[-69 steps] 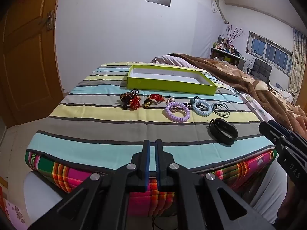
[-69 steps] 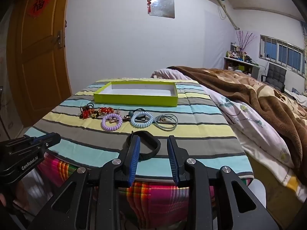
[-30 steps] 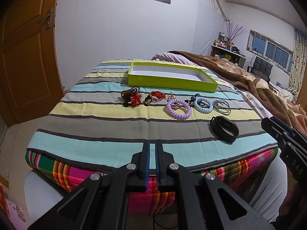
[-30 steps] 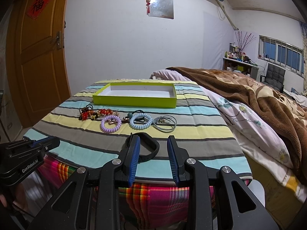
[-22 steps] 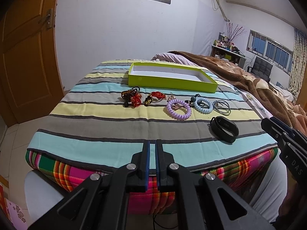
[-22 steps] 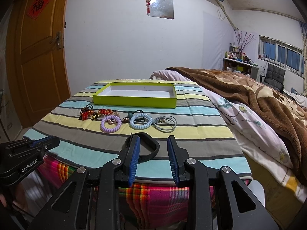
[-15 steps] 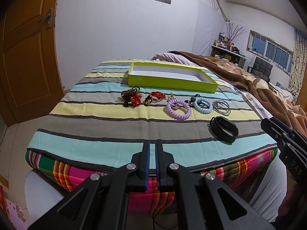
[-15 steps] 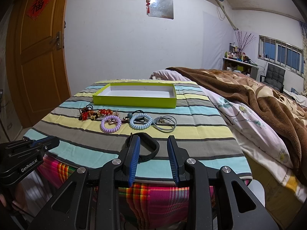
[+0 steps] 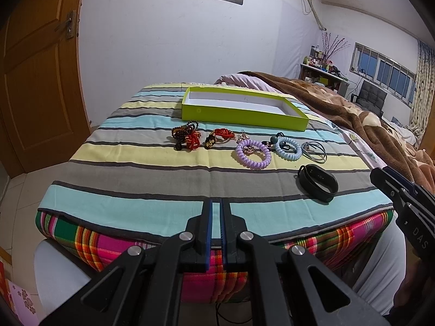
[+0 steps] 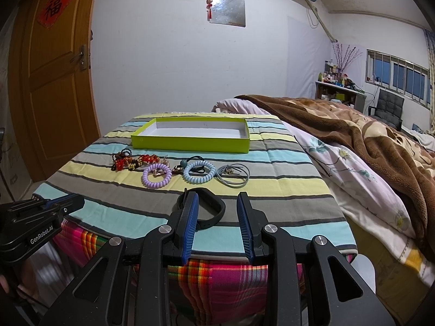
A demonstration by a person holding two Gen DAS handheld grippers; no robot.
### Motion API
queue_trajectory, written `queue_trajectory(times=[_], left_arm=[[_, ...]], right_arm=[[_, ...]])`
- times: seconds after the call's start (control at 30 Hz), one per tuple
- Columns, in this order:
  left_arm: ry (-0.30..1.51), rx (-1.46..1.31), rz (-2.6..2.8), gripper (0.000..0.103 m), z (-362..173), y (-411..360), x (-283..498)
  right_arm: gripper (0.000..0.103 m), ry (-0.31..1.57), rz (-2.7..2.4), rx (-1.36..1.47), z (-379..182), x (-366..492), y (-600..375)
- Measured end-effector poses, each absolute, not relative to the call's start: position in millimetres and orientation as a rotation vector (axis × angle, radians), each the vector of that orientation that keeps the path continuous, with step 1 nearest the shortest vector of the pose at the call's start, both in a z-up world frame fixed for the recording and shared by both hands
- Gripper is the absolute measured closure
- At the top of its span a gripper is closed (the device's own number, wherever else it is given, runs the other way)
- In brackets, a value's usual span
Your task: Organize jewelry
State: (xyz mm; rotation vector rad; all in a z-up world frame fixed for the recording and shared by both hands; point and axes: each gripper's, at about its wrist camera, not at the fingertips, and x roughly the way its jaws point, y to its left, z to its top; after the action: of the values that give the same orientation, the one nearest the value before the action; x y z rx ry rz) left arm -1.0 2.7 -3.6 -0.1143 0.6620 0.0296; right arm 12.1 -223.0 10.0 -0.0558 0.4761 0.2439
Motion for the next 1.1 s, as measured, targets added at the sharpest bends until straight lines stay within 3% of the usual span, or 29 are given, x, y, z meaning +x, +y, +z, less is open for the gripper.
queue_trajectory(times=[1.1], left_arm=[[0.68, -0.121, 0.021, 0.097, -5, 4, 9]], right_arm=[[0.073, 0.516, 0.253, -0.062, 3, 26, -223]])
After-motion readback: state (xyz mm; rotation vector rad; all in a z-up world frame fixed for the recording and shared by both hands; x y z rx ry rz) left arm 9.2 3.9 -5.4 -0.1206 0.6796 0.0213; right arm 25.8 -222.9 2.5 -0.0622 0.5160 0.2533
